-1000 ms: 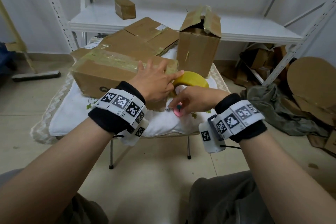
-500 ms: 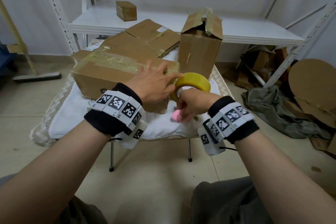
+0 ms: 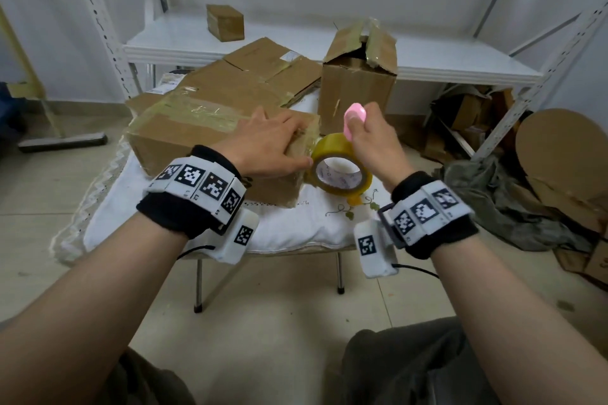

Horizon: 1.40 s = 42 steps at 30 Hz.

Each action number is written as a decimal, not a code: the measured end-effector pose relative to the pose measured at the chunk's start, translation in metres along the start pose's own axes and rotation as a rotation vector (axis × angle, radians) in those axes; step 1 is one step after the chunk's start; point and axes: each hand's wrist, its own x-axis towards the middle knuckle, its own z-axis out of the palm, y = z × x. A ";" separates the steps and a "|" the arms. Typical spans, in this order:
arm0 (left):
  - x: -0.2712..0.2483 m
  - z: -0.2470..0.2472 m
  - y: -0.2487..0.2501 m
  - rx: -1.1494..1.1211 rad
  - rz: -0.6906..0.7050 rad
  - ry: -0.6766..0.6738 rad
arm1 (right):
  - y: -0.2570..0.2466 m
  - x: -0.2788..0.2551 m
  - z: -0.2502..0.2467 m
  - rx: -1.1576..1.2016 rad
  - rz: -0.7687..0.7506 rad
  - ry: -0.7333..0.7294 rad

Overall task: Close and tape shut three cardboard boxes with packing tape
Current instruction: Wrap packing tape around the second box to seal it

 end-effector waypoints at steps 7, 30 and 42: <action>-0.001 0.002 0.001 0.028 -0.009 0.010 | 0.014 0.018 0.029 0.018 -0.001 0.145; -0.004 0.005 0.000 0.054 -0.005 -0.002 | 0.004 0.011 0.003 0.218 -0.272 -0.085; 0.001 0.002 -0.005 -0.024 -0.043 -0.002 | 0.018 0.012 -0.007 0.167 -0.466 -0.108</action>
